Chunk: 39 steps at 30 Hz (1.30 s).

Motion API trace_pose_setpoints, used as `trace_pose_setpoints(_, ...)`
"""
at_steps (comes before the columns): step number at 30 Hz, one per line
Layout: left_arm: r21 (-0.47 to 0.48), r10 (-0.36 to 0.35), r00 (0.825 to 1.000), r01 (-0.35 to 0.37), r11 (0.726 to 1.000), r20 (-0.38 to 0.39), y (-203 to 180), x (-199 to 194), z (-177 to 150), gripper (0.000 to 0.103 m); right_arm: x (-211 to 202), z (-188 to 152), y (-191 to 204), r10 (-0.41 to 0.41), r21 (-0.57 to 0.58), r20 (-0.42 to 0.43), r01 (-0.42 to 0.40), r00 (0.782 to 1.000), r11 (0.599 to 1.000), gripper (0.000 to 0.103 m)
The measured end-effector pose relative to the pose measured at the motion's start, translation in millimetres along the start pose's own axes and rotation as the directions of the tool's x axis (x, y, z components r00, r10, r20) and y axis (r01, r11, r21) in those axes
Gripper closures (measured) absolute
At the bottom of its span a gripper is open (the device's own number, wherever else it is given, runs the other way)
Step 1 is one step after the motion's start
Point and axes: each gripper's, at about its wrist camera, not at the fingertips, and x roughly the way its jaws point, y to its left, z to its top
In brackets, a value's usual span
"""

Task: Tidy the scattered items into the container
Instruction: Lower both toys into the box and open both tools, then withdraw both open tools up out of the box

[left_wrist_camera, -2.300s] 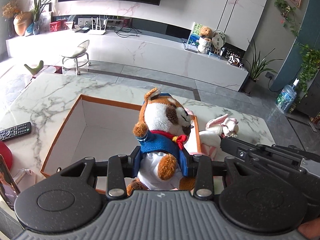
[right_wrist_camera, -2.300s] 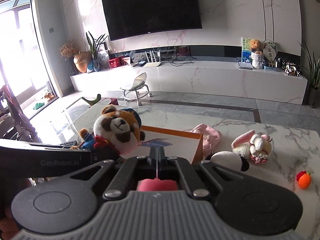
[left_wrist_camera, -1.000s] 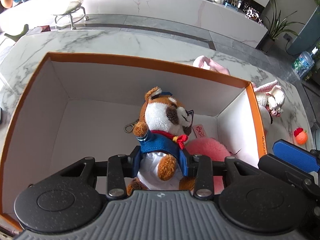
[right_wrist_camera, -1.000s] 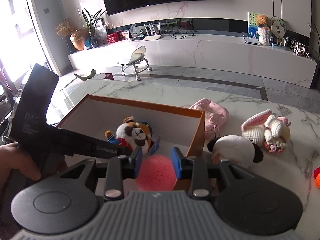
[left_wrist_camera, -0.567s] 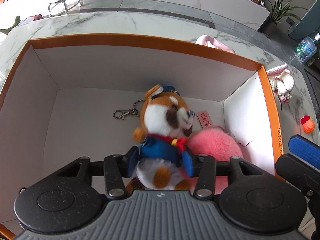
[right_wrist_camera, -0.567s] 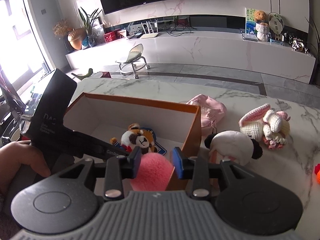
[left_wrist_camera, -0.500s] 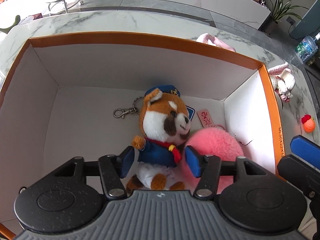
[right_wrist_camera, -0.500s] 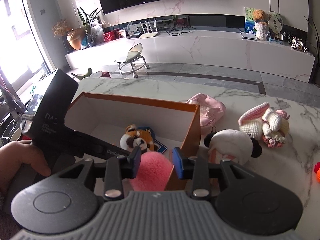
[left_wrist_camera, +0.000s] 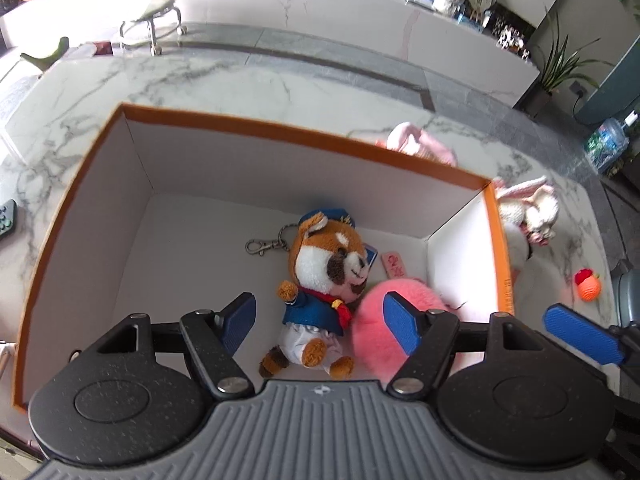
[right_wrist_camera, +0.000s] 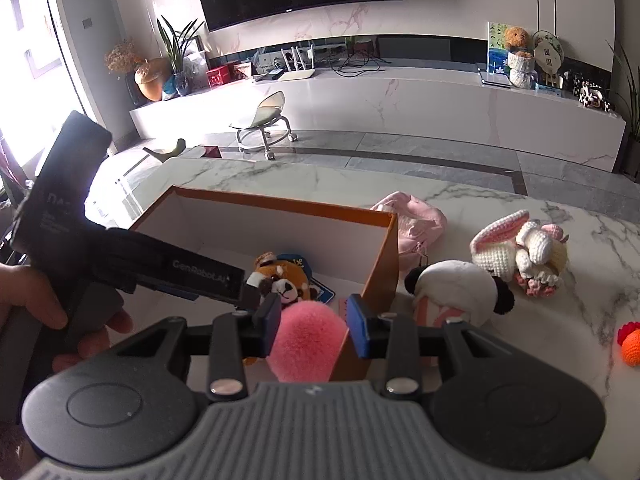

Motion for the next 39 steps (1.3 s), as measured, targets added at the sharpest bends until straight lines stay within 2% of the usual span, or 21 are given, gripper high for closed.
trace_pose_setpoints(6,0.002,-0.032,0.993,0.032,0.999,0.11,-16,-47,-12,0.02,-21,-2,4,-0.01,0.01,0.016,0.01,1.0,1.0,0.063)
trace_pose_setpoints(10,0.007,-0.05,0.981,0.049,0.999,0.188,-29,-77,-22,0.02,-42,-5,5,-0.02,0.016,0.053,0.019,0.998,1.0,0.057)
trace_pose_setpoints(14,0.042,-0.048,0.964,0.038,0.998,0.26,-44,-104,-34,0.02,-65,-12,5,-0.033,0.029,0.081,0.031,0.996,0.999,0.057)
trace_pose_setpoints(19,0.072,-0.049,0.952,0.028,0.997,0.301,-58,-126,-54,0.02,-89,-24,3,-0.052,0.044,0.108,0.047,0.993,0.998,0.051)
trace_pose_setpoints(27,0.098,-0.045,0.939,0.013,0.995,0.34,-76,-134,-86,0.02,-127,-45,-3,-0.091,0.062,0.15,0.083,0.984,0.995,0.045)
trace_pose_setpoints(31,0.101,-0.066,0.933,0.032,0.994,0.354,-85,-132,-102,0.02,-137,-58,-11,-0.118,0.078,0.154,0.107,0.981,0.991,0.045)
trace_pose_setpoints(36,0.124,-0.071,0.914,0.023,0.992,0.399,-102,-126,-123,0.02,-150,-75,-22,-0.151,0.099,0.158,0.136,0.976,0.986,0.044)
trace_pose_setpoints(39,0.134,-0.076,0.903,0.021,0.991,0.423,-112,-122,-136,0.019,-158,-84,-28,-0.171,0.111,0.161,0.154,0.972,0.982,0.039)
